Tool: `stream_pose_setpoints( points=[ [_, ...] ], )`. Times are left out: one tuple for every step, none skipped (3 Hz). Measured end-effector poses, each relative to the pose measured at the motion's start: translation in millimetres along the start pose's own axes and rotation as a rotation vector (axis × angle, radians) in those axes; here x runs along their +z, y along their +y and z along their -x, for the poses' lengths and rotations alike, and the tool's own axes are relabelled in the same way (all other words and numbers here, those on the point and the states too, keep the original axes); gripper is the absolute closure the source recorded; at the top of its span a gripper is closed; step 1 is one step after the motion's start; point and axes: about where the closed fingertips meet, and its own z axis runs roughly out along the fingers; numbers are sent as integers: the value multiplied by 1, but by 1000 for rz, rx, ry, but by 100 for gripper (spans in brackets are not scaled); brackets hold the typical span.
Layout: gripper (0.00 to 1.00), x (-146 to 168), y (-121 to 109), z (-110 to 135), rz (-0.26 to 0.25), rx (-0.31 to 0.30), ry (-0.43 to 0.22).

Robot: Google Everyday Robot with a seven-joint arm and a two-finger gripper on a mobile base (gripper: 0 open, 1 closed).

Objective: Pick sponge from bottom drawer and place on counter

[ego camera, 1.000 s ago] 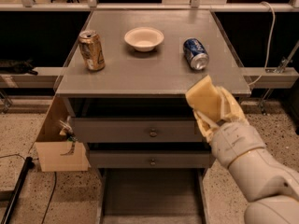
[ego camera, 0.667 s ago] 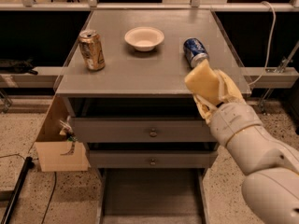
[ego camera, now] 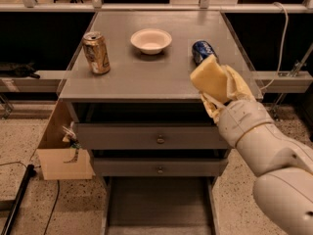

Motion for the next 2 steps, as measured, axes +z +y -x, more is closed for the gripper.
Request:
stream_pose_setpoints(
  points=[
    [100, 21, -18, 8, -1, 34, -33],
    [100, 57, -44, 2, 8, 133, -40]
  ],
)
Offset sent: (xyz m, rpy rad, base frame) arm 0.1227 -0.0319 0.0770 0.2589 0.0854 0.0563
